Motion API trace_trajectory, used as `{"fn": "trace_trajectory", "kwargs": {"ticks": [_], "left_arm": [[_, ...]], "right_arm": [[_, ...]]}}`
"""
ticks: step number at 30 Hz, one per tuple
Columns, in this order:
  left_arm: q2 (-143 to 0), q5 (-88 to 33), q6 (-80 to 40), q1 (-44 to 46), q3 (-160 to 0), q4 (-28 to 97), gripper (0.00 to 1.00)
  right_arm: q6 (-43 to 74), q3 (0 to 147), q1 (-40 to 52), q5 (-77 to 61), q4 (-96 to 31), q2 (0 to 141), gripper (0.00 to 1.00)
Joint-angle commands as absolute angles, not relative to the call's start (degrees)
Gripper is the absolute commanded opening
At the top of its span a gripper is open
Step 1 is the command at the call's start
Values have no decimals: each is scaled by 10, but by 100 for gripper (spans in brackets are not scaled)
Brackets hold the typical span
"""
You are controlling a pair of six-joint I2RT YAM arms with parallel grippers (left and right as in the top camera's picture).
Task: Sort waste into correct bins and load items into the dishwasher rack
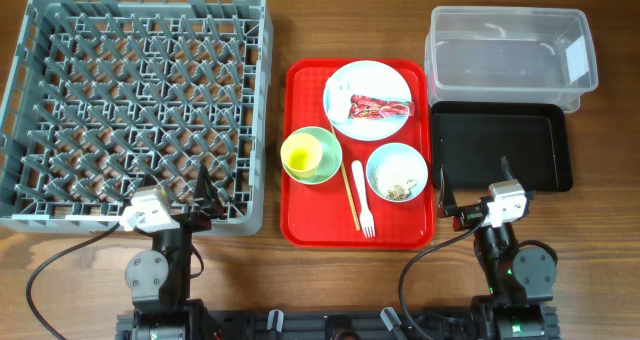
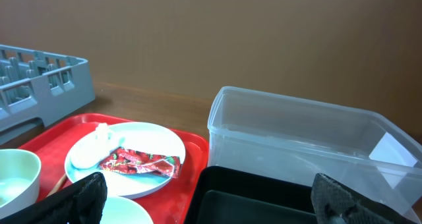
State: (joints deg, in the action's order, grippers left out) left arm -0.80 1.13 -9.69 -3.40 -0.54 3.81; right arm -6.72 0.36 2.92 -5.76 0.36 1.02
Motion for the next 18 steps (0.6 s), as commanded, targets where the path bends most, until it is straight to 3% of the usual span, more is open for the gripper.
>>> {"fn": "trace_trajectory", "kwargs": {"ticks": [1, 10, 18], "left_arm": [[-5, 20, -95, -37, -3, 39, 100], [-33, 20, -96, -37, -43, 64, 100], [-261, 20, -96, -37, -213, 147, 100]], "right_arm": [[-59, 3, 32, -60, 9, 12, 100], [32, 35, 32, -42, -25, 43, 100], [48, 193, 32, -47, -78, 263, 100]]}}
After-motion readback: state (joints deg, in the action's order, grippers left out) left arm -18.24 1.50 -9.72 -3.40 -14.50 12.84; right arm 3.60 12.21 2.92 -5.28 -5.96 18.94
